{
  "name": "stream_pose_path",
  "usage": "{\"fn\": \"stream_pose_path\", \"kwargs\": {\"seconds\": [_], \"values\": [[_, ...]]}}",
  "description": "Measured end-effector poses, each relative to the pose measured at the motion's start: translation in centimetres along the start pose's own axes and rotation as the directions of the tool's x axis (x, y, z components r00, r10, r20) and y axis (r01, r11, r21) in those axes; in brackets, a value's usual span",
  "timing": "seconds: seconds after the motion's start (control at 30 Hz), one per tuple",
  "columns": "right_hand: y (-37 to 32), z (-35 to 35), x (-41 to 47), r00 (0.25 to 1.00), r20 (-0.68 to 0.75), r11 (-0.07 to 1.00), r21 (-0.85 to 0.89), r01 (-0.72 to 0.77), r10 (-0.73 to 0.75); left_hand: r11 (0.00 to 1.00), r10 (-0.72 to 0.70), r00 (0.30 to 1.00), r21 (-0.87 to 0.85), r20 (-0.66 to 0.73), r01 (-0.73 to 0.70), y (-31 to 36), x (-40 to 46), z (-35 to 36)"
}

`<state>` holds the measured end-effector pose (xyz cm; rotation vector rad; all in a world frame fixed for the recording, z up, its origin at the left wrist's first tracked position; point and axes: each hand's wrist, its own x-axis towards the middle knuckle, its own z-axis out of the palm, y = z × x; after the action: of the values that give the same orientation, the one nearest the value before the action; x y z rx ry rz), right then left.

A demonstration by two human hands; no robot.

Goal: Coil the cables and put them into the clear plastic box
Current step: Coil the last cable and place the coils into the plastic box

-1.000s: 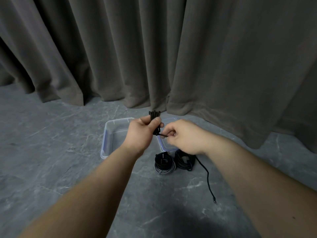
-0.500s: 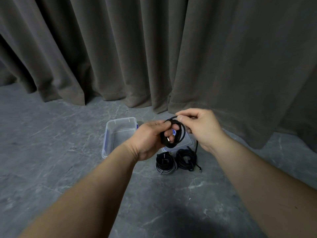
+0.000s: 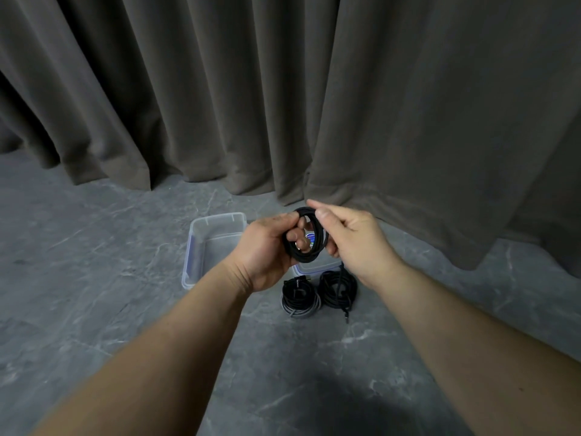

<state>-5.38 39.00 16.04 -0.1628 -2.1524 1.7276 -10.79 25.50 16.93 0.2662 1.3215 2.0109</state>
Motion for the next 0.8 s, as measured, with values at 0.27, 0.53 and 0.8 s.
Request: {"fn": "stream_pose_path", "kwargs": {"seconds": [0.27, 0.53, 0.8], "values": [[0.4, 0.7, 0.1, 0.987, -0.029, 0.957, 0.252, -0.144, 0.156, 0.998, 0.047, 0.999, -0.031, -0.02, -0.048, 0.0, -0.3, 0.6], [-0.5, 1.2, 0.8, 0.978, -0.041, 0.877, 0.452, -0.165, 0.205, 0.978, 0.127, 0.992, 0.163, 0.023, -0.129, 0.2, -0.3, 1.3], [-1.0, 0.4, 0.7, 0.958, -0.015, 0.766, 0.604, -0.22, 0.287, 0.992, 0.029, 0.981, 0.112, 0.191, -0.051, 1.0, -0.7, 1.5]]}}
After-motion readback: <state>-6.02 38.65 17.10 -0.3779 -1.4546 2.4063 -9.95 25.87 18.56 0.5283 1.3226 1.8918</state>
